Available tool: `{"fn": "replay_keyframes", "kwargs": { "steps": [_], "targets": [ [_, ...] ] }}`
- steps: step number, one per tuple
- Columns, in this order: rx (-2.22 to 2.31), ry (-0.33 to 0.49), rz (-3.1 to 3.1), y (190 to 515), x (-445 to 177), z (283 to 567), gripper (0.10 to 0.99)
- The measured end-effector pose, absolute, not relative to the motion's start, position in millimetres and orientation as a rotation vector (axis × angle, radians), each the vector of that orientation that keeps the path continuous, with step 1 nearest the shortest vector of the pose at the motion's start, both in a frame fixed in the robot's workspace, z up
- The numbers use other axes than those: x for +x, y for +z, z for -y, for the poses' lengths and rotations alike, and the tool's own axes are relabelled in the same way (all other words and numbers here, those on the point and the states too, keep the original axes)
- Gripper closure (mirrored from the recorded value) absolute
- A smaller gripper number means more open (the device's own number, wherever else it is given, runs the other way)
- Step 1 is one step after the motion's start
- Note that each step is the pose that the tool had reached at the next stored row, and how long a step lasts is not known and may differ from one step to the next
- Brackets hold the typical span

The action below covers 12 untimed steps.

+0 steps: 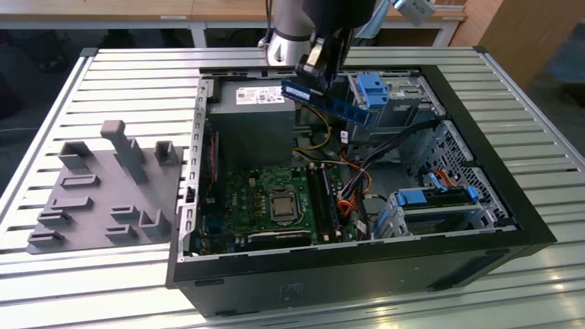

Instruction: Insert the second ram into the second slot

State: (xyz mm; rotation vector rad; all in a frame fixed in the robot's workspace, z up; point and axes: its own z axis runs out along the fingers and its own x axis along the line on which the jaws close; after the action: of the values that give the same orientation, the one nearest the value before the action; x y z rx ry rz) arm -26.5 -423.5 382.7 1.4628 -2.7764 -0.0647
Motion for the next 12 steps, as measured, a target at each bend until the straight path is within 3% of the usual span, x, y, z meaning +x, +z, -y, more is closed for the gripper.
{"fn": "replay_keyframes", "kwargs": {
  "steps": [12],
  "targets": [
    [1.39, -0.065, 2.815, 382.6, -26.5, 423.7, 0.945]
  ]
}}
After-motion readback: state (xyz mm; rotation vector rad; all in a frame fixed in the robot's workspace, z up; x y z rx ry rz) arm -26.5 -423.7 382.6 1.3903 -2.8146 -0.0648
